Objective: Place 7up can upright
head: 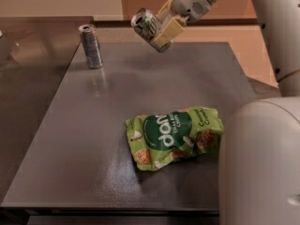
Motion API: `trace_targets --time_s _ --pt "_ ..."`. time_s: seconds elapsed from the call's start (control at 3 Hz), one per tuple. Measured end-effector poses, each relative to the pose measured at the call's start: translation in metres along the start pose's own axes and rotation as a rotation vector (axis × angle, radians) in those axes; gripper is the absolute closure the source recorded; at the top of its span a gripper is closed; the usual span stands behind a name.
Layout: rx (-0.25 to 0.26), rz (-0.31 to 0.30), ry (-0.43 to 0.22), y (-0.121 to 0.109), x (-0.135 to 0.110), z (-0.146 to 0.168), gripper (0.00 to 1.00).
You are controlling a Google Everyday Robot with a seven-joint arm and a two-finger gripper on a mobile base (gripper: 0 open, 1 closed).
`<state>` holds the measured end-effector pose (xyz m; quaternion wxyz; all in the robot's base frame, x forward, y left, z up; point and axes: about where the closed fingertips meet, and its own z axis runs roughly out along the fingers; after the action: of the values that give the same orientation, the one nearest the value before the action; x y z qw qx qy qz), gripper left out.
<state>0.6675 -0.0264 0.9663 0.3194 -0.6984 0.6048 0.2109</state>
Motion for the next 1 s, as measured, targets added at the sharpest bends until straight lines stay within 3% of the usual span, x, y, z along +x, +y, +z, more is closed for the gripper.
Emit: trace_targets --time_s 0.67,1.0 --pt "0.019 0.193 -0.199 0.024 0.009 -0.012 1.0" --pt "0.02 0.26 -0.278 0.037 0.018 -0.007 1.0"
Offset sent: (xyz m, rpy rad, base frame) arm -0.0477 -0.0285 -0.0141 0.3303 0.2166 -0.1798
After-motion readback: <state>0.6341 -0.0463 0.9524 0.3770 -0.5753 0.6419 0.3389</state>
